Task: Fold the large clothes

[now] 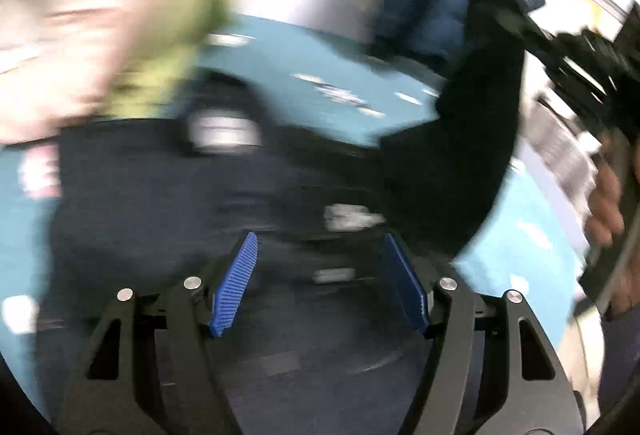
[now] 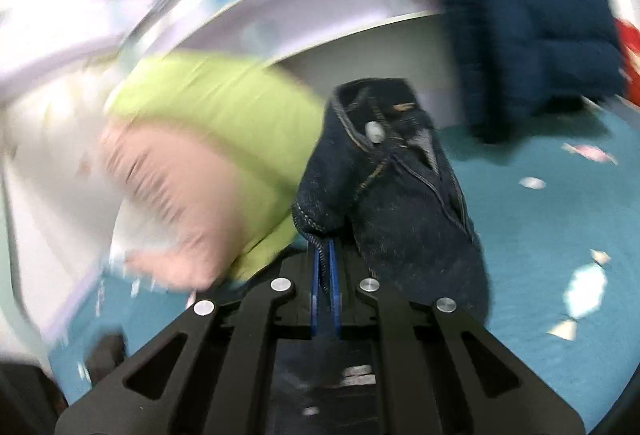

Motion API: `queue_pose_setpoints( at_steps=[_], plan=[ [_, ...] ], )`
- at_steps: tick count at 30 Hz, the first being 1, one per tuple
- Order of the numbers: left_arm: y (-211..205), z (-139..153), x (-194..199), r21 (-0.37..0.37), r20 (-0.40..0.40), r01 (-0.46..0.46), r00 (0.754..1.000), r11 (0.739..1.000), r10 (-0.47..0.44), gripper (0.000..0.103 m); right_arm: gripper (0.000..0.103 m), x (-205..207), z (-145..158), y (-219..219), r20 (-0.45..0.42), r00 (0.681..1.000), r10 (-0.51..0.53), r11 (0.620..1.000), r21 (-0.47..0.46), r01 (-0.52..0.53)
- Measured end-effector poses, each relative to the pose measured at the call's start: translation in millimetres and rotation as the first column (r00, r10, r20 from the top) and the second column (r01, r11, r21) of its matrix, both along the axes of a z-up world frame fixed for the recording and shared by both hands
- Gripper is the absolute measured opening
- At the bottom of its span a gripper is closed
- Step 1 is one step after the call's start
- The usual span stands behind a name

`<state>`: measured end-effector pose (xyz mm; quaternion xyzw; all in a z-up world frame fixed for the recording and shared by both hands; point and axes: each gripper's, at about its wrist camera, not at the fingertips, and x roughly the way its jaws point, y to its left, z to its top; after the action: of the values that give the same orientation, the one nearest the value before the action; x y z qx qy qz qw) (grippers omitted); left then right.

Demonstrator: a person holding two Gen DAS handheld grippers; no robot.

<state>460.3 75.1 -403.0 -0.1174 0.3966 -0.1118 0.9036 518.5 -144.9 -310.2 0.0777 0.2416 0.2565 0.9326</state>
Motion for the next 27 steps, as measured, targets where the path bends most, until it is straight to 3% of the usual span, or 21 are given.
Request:
queue_pose_setpoints(
  at_steps=[1, 3, 8, 10, 13, 17, 19, 21, 23, 27],
  plan=[
    [24.3, 1.9, -7.1, 0.067, 0.004, -0.056, 0.998, 0.996, 0.056, 0.066, 0.005, -1.6, -5.5, 25.2, 0.007, 0.999, 0.044, 0.998, -0.036, -0.044],
    [68.1, 1.1, -19.7, 0.129, -0.003, -0.137, 0.990, 0.982, 0.138, 0.066, 0.005, -4.0, -21.4, 75.9, -0.032, 0.990, 0.136, 0.988, -0.064, -0.138],
    [157.6, -1.6, -54.6, 0.093, -0.021, -0.300, 0.953, 0.949, 0.303, 0.067, 0.005, -5.8, -102.0, 182.7, -0.229, 0.942, 0.245, 0.948, -0.147, -0.283],
    [179.5, -5.9, -63.5, 0.087, -0.035, -0.329, 0.942, 0.940, 0.333, 0.067, 0.009, -6.4, -152.4, 215.3, -0.342, 0.913, 0.223, 0.929, -0.208, -0.305],
    [191.8, -8.3, -66.2, 0.064, -0.055, -0.332, 0.940, 0.941, 0.336, 0.067, 0.012, -10.6, -188.1, 232.2, -0.400, 0.903, 0.160, 0.913, -0.286, -0.289],
    [185.4, -6.7, -69.2, 0.037, -0.054, -0.311, 0.948, 0.950, 0.312, 0.068, 0.014, -15.3, -176.9, 222.0, -0.414, 0.899, 0.146, 0.920, -0.276, -0.276],
    [175.4, -3.0, -64.7, 0.019, -0.054, -0.303, 0.951, 0.953, 0.304, 0.068, 0.033, -17.3, -160.7, 206.4, -0.417, 0.895, 0.155, 0.929, -0.247, -0.275],
    [163.2, 2.6, -58.2, 0.014, -0.045, -0.288, 0.956, 0.957, 0.289, 0.069, 0.070, -22.1, -148.8, 194.0, -0.414, 0.900, 0.138, 0.936, -0.242, -0.255],
    [148.6, 7.3, -52.7, 0.028, -0.038, -0.275, 0.960, 0.961, 0.276, 0.069, 0.073, -23.6, -139.6, 179.6, -0.405, 0.898, 0.171, 0.949, -0.179, -0.261],
    [125.2, 14.4, -41.2, 0.001, -0.049, -0.268, 0.962, 0.963, 0.268, 0.069, 0.076, -29.8, -136.2, 168.3, -0.415, 0.891, 0.182, 0.943, -0.183, -0.278]
  ],
)
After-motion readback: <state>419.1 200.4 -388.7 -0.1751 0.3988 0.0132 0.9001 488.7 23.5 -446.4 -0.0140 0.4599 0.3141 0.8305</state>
